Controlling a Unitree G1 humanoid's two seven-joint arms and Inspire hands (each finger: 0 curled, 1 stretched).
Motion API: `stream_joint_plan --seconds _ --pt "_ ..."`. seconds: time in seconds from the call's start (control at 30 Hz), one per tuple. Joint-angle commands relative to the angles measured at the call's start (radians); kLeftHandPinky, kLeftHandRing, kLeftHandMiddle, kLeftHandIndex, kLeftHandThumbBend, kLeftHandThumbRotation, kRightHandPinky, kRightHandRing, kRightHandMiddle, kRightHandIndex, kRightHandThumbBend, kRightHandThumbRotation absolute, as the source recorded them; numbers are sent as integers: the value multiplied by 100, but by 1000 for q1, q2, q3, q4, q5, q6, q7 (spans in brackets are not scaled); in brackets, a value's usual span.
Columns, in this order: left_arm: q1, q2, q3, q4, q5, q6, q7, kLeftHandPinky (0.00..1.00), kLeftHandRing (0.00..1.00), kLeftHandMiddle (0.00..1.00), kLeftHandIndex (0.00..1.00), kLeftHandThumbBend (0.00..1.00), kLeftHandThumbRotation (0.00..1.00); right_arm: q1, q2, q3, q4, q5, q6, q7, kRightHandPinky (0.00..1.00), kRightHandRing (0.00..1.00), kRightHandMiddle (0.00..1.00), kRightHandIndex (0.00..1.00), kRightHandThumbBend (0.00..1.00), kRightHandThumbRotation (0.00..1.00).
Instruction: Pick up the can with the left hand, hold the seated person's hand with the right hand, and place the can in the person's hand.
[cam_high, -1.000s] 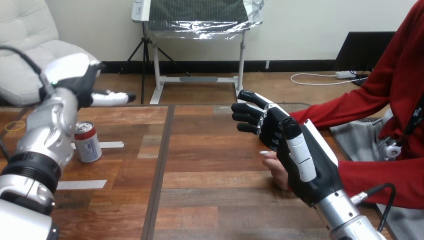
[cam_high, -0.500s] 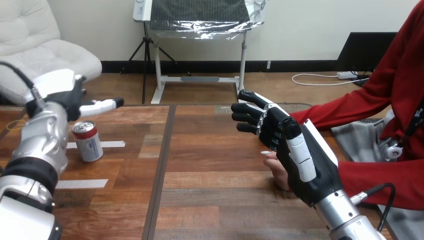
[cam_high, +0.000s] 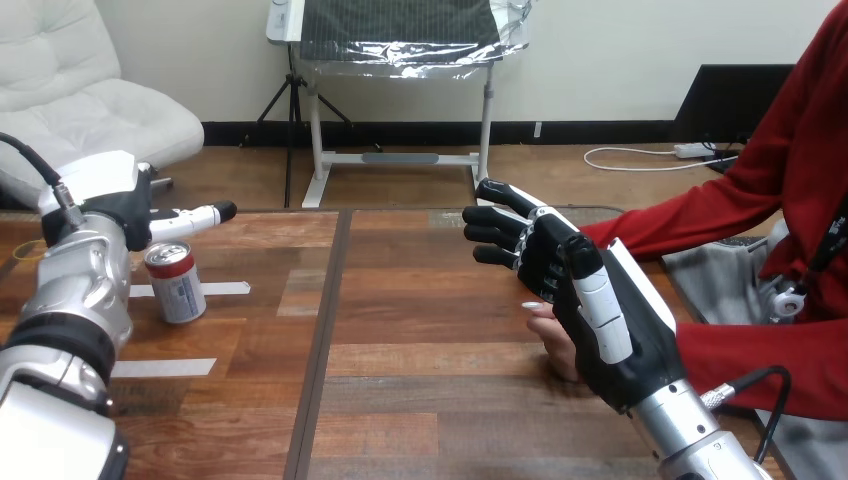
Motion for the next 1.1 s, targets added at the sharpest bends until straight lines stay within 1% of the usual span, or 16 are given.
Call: stream_joint_plan --seconds 0.0,0.37,0.53,0.93,1.07 --pt "-99 -18 -10 18 4 1 -8 92 96 98 94 79 97 -66 6 -5 -8 16 -18 -4 83 84 84 88 76 100" --pt "-98 -27 -16 41 7 12 -34 93 96 98 94 81 98 -63 7 -4 -15 12 -15 -10 83 84 84 87 77 100" --pt "-98 -30 -15 45 6 21 -49 92 96 98 94 80 98 -65 6 -4 -11 10 -22 -9 82 84 83 87 77 100" --pt "-90 -34 -13 51 2 19 -75 92 95 97 94 78 97 -63 7 -4 -10 16 -24 -4 82 84 83 87 77 100" --pt "-85 -36 -1 51 -10 15 -79 91 94 96 93 78 98 -61 6 -5 -14 16 -21 -5 82 84 83 87 77 100"
